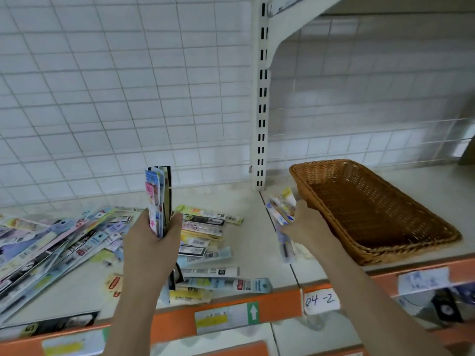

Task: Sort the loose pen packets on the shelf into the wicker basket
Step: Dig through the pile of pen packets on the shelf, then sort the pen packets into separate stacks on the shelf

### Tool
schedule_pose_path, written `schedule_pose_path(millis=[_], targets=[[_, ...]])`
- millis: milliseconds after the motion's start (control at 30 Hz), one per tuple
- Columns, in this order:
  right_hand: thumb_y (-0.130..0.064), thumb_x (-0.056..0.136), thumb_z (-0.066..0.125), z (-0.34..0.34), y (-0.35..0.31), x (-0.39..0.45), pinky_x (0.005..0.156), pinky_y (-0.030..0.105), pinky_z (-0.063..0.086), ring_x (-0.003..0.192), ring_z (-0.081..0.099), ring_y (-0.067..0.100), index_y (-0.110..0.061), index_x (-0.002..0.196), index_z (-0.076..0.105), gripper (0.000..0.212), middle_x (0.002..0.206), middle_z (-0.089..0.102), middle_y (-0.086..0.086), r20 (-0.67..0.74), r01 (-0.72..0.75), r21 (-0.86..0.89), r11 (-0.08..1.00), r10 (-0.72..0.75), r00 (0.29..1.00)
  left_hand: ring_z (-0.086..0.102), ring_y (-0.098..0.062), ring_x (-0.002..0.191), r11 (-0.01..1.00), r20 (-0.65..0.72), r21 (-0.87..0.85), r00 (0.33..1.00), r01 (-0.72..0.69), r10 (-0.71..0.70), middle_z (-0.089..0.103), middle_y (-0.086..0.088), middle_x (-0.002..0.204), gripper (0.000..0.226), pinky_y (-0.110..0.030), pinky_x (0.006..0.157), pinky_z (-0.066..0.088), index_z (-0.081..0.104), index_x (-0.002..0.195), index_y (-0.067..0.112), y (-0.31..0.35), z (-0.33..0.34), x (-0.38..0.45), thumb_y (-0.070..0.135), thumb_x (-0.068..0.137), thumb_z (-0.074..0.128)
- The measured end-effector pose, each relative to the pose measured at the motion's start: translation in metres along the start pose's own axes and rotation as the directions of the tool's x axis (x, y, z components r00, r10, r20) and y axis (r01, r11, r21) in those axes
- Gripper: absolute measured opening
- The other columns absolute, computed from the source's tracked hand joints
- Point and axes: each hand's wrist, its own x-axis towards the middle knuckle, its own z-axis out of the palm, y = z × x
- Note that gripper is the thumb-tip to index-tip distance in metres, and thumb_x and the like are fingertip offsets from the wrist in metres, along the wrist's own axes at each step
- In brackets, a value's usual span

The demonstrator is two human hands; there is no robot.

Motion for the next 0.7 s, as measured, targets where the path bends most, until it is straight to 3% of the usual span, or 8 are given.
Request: schedule_pose_path(millis=[100, 300, 433, 533, 600, 700], targets=[[-0.027, 0.086, 0.062, -0.001, -0.001, -0.002, 0.065, 0.029, 0.037, 0.095, 0.06, 0.03, -0.003, 0.118, 0.043, 0.043, 0.111, 0.059, 0.015, -0.057, 0.026, -0.086, 0.996, -0.031, 0.998, 0.047, -0.026, 0.055, 1.0, 0.008, 0.012, 1.0, 0.008, -0.008, 0.052, -0.012, 0.062, 0.026, -0.03, 0.051, 0.036, 0.058, 0.087, 0.003, 0.0, 0.006, -0.004, 0.029, 0.09, 0.057], [-0.036, 0.092, 0.051, -0.001, -0.007, -0.008, 0.058, 0.027, 0.038, 0.08, 0.055, 0.026, -0.006, 0.096, 0.047, 0.03, 0.079, 0.053, 0.007, -0.109, 0.136, -0.139, 0.981, -0.152, 0.982, 0.047, -0.023, 0.054, 0.999, 0.023, 0.04, 1.0, 0.002, -0.003, 0.052, -0.011, 0.06, 0.028, -0.028, 0.048, 0.032, 0.054, 0.077, 0.005, 0.006, 0.011, -0.007, 0.03, 0.09, 0.056], [-0.031, 0.096, 0.042, -0.002, -0.005, -0.012, 0.068, 0.03, 0.037, 0.086, 0.055, 0.027, 0.002, 0.112, 0.055, 0.039, 0.094, 0.056, 0.014, -0.105, 0.127, -0.139, 0.982, -0.142, 0.984, 0.043, -0.026, 0.053, 0.996, 0.041, -0.05, 0.996, 0.075, -0.073, 0.054, -0.023, 0.066, 0.034, -0.031, 0.051, 0.034, 0.052, 0.078, -0.003, 0.006, 0.017, -0.003, 0.029, 0.089, 0.058], [-0.024, 0.096, 0.041, -0.002, 0.001, -0.023, 0.082, 0.031, 0.044, 0.105, 0.054, 0.028, 0.0, 0.117, 0.053, 0.034, 0.117, 0.054, 0.017, -0.08, 0.113, -0.118, 0.987, -0.123, 0.989, 0.048, -0.027, 0.056, 0.993, 0.038, -0.102, 0.998, 0.062, -0.059, 0.059, -0.033, 0.075, 0.033, -0.032, 0.054, 0.039, 0.055, 0.082, -0.005, 0.012, 0.025, 0.003, 0.027, 0.089, 0.059], [-0.016, 0.097, 0.039, 0.004, 0.011, -0.029, 0.094, 0.032, 0.042, 0.116, 0.049, 0.029, 0.0, 0.128, 0.046, 0.035, 0.129, 0.047, 0.017, -0.066, 0.127, -0.121, 0.984, -0.136, 0.988, 0.052, -0.027, 0.057, 0.988, 0.033, -0.148, 0.999, 0.033, -0.029, 0.06, -0.031, 0.078, 0.03, -0.031, 0.054, 0.041, 0.055, 0.085, -0.005, 0.023, 0.032, 0.005, 0.025, 0.089, 0.059], [-0.013, 0.096, 0.042, 0.013, 0.027, -0.032, 0.107, 0.036, 0.031, 0.132, 0.036, 0.03, -0.002, 0.138, 0.037, 0.043, 0.144, 0.036, 0.017, -0.085, 0.14, 0.045, 0.989, -0.135, 0.987, 0.057, -0.011, 0.055, 0.961, 0.054, -0.272, 0.998, 0.046, -0.032, 0.062, -0.013, 0.074, 0.017, -0.024, 0.051, 0.042, 0.056, 0.079, 0.008, 0.043, 0.049, 0.009, 0.022, 0.088, 0.061]])
